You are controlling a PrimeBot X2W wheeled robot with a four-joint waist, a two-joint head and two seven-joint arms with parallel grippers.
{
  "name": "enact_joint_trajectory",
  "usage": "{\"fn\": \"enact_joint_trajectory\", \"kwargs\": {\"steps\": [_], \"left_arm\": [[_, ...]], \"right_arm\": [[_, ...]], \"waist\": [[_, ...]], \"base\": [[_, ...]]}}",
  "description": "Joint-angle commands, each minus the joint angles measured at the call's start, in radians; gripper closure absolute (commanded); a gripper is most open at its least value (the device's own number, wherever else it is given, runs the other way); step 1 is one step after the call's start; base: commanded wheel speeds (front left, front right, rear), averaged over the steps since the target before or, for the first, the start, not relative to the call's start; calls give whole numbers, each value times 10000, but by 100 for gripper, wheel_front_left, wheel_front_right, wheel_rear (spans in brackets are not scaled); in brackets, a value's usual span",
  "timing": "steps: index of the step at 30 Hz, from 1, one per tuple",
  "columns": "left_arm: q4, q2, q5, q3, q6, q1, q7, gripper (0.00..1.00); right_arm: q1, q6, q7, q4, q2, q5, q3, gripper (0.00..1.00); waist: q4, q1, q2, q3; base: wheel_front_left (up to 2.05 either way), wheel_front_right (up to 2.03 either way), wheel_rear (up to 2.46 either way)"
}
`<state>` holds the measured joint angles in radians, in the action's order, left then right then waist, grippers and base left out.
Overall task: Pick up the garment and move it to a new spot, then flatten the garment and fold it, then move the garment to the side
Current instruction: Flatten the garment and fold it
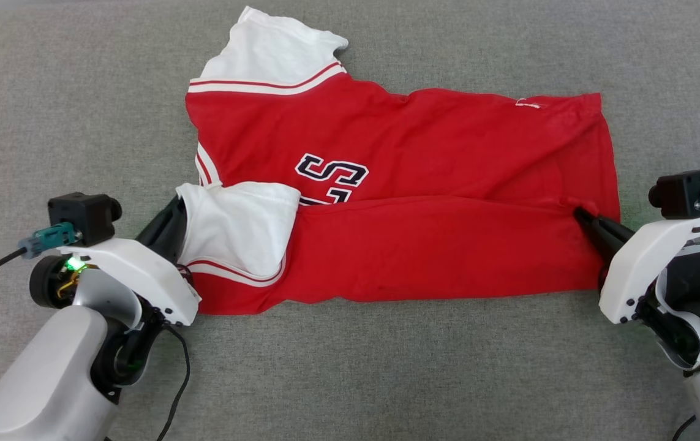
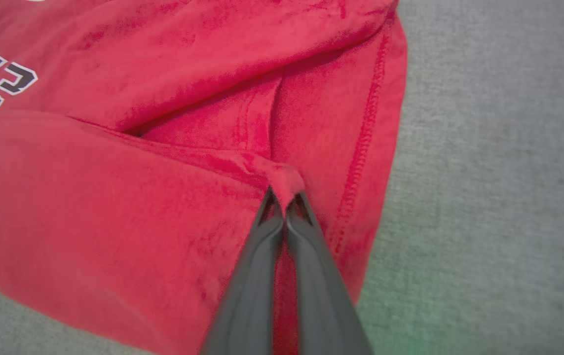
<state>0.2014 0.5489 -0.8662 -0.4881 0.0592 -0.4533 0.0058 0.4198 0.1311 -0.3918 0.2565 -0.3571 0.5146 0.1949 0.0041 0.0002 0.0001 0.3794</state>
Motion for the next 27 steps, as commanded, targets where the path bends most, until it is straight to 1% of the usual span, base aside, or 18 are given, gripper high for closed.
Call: {"fn": "enact_joint_trajectory", "kwargs": {"steps": [1,2,3,4,5,8,12,14,15,16,19,20,23,27], "left_arm": [[242,-103,-45,-59,-155,-149,-86,100],[491,-218,-112,-81,-271,-213,-128,76],[680,-303,-124,-115,-353,-258,-199,51],[896,-371,-164,-109,-435,-300,-248,5],[1092,-434,-180,-123,-512,-331,-305,0],[1476,-551,-253,-75,-652,-379,-546,0],[1674,-392,-249,73,-686,-254,-827,0],[1592,-270,-211,150,-573,-85,-895,0],[1592,-270,-211,150,-573,-85,-895,0],[1393,-92,-266,246,-415,102,-845,0],[986,302,-350,404,-188,392,-654,0],[986,302,-350,404,-188,392,-654,0],[440,760,-514,429,-32,702,-46,0],[-319,1524,-894,334,115,1071,1321,0]], "right_arm": [[189,-7,177,215,-63,54,91,93],[230,-7,283,438,-82,70,195,64],[273,-7,407,623,-88,119,292,11],[292,-7,534,766,-100,173,393,0],[283,-8,680,896,-128,215,481,0],[251,-8,1373,973,-259,282,627,0],[-55,-7,2559,724,-318,33,525,0],[-299,-7,3156,538,-268,-179,353,0],[-299,-7,3156,538,-268,-179,353,0],[-540,-7,3674,335,-187,-507,123,0],[-1040,-7,4212,-51,64,-993,-270,0],[-1040,-7,4212,-51,64,-993,-270,0],[-1595,-8,4537,-554,343,-1489,-723,0],[-2408,-7,4583,-1402,822,-2078,-1255,0]], "waist": [[-2,-2,-1,16],[5,-2,-1,8],[11,-2,-1,-16],[17,-2,-1,-54],[24,-2,-1,-107],[48,-2,-1,-345],[22,-2,-1,-829],[-19,-2,-1,-1131],[-19,-2,-1,-1131],[-72,-2,-1,-1420],[-159,-2,-1,-1795],[-159,-2,-1,-1795],[-227,-2,-1,-2094],[-336,-2,-1,-2369]], "base": [[0,0,0],[0,0,0],[0,0,0],[0,0,0],[0,0,0],[0,0,0],[0,0,0],[0,0,0],[0,0,0],[0,0,0],[0,0,0],[0,0,0],[0,0,0],[0,0,0]]}}
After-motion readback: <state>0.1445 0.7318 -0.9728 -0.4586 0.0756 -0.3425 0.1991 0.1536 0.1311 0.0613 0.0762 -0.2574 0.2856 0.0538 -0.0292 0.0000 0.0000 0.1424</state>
